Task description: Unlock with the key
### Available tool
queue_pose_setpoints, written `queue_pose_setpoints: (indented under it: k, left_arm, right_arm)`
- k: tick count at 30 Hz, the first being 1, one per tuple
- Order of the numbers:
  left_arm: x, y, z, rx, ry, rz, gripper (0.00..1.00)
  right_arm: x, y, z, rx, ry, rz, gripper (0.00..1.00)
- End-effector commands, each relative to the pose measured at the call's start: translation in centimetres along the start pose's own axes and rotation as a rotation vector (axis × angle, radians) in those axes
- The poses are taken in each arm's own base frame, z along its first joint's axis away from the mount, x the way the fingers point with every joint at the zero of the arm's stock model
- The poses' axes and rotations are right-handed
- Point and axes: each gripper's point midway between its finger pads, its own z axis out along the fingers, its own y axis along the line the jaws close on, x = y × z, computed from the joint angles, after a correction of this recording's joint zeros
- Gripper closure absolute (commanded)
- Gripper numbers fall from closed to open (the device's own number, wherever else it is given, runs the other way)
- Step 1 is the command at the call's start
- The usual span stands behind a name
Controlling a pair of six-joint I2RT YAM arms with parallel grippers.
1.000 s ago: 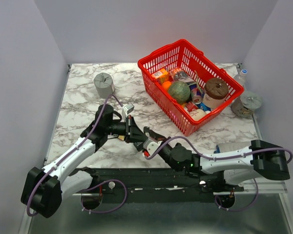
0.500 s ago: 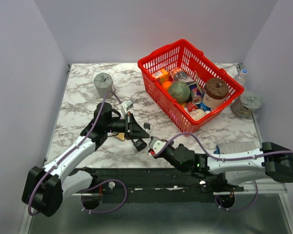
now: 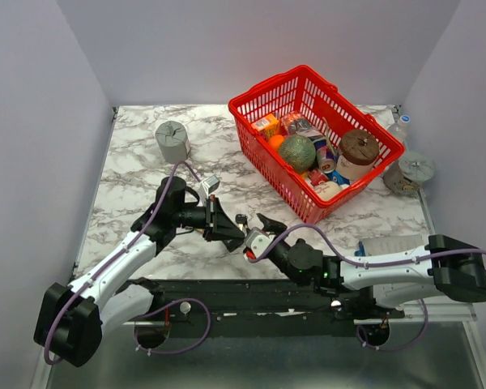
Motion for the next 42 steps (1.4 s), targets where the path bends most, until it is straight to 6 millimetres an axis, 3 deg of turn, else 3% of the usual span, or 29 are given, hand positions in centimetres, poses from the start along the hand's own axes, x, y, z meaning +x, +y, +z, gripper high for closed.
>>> queue_pose_setpoints:
  k: [1, 14, 25, 32, 37, 42]
  left_arm:
    - [1.4, 0.3, -0.3, 0.001, 0.072, -0.028, 1.0]
    - [2.7, 1.3, 0.0, -0.021, 0.166, -0.117, 1.0]
    - [2.6, 1.2, 0.1, -0.032, 0.172, -0.104, 1.0]
    - [3.5, 0.9, 0.0, -0.015, 0.207, -0.091, 1.0]
    - [3.7, 1.0, 0.1, -0.015, 0.215, -0.095, 1.0]
    - [3.8, 0.8, 0.0, -0.006, 0.217, -0.086, 1.0]
  right_arm:
    - [-1.2, -0.5, 0.6, 0.026, -0.036, -0.03, 0.39]
    - [-3.1, -0.1, 0.5, 0.145, -0.103, -0.223, 0.35]
    - [-4.6, 2.3, 0.0, 0.056, -0.169, -0.225, 0.36]
    - [-5.1, 3.4, 0.3, 0.021, -0.196, -0.262, 0.59]
    - [-5.3, 3.8, 0.4, 0.013, -0.201, -0.266, 0.68]
    - [-5.3, 3.8, 0.3, 0.014, -0.2, -0.261, 0.89]
